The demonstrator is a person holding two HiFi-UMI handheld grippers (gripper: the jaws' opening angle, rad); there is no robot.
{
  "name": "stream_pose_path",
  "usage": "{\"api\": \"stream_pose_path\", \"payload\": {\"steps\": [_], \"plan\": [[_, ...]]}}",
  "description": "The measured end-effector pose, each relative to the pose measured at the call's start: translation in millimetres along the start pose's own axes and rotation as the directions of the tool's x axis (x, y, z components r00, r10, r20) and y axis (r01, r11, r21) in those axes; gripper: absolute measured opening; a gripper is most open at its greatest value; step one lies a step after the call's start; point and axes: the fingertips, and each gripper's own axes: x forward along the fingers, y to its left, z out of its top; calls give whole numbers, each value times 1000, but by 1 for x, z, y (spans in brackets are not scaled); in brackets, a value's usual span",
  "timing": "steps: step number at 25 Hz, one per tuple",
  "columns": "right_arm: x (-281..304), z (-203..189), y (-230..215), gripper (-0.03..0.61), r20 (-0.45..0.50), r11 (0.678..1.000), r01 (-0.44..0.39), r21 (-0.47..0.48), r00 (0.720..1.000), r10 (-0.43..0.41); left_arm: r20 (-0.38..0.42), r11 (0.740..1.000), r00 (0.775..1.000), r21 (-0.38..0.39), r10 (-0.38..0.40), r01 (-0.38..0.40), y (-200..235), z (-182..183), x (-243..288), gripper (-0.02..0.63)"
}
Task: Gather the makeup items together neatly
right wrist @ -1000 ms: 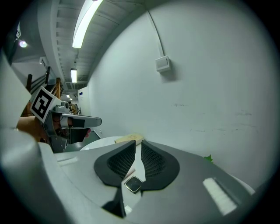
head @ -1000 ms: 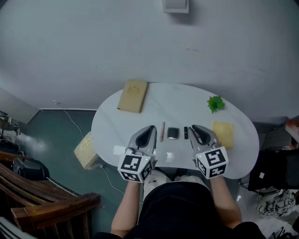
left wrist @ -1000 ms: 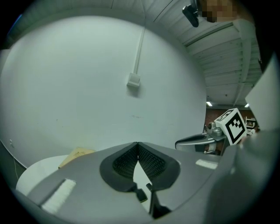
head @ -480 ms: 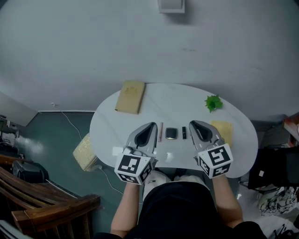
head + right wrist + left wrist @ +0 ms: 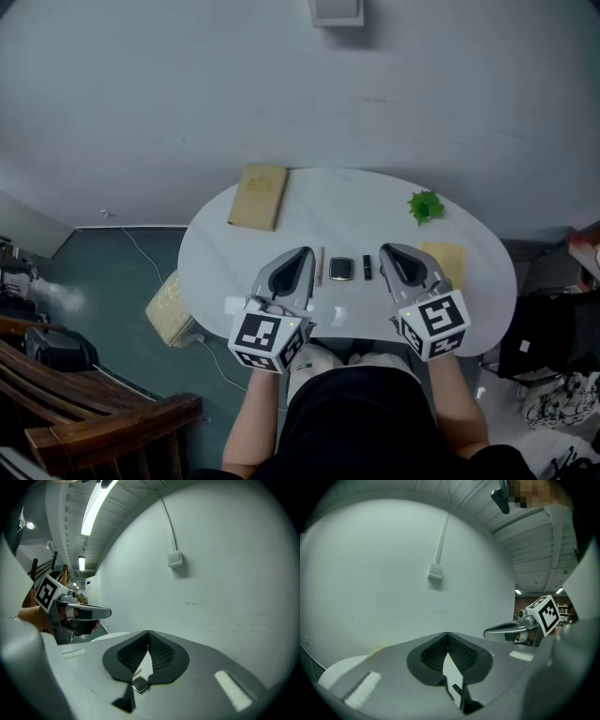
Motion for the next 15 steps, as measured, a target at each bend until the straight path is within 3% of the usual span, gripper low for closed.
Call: {"api": "stream_pose_path", "payload": {"steps": [15], "plan": [[-4,-3,5,9,-14,1000,-17,-4,1000,17,-10,1000,1000,-14,-13,13,-5,-4,-2,0]]}}
